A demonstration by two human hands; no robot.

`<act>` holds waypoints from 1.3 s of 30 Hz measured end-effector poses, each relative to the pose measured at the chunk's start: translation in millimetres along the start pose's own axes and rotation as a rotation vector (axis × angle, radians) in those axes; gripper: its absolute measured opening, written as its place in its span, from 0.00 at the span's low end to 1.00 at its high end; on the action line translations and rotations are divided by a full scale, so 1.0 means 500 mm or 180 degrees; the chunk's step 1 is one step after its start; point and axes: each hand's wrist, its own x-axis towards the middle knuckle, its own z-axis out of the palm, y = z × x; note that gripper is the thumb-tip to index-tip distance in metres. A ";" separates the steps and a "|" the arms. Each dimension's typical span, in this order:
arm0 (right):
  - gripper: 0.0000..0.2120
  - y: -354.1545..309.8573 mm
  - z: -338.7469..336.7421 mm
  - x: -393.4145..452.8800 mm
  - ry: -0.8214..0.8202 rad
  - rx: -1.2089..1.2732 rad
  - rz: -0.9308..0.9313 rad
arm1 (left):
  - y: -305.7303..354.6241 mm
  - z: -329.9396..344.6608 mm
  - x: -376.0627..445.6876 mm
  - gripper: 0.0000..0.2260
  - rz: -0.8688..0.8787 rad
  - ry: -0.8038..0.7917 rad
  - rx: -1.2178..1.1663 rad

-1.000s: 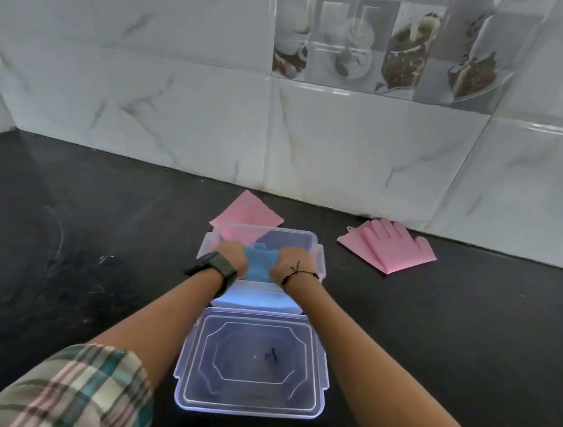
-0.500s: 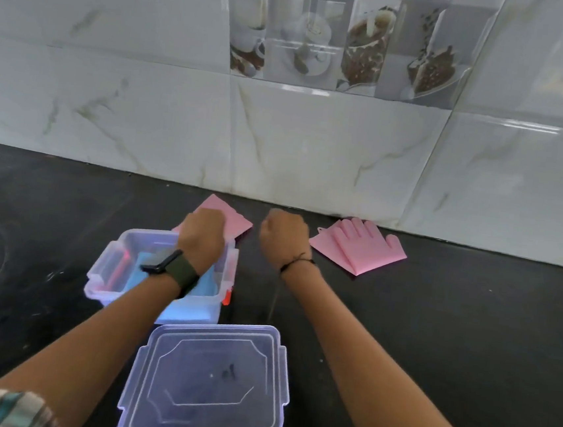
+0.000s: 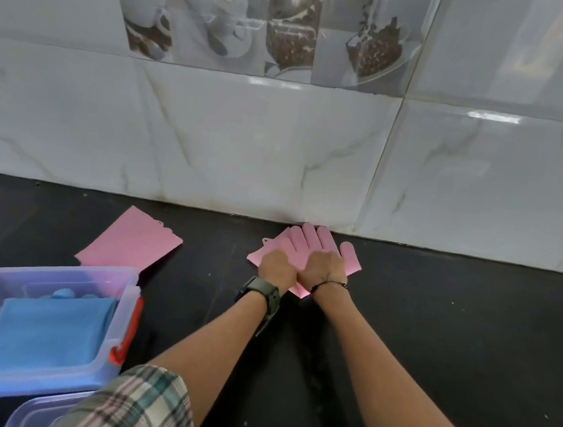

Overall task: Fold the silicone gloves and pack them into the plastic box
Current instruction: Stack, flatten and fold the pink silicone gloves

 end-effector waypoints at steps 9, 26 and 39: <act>0.13 -0.031 -0.001 0.021 0.0236 -0.0229 0.0030 | -0.011 -0.006 0.034 0.11 -0.0287 0.0120 -0.1138; 0.15 0.138 0.037 -0.076 -0.0643 0.7203 0.1085 | 0.001 -0.041 0.023 0.28 0.1256 -0.0483 0.0348; 0.13 0.100 0.018 -0.084 -0.0448 0.3564 0.1377 | -0.054 -0.004 -0.130 0.17 0.0748 -0.0339 0.1099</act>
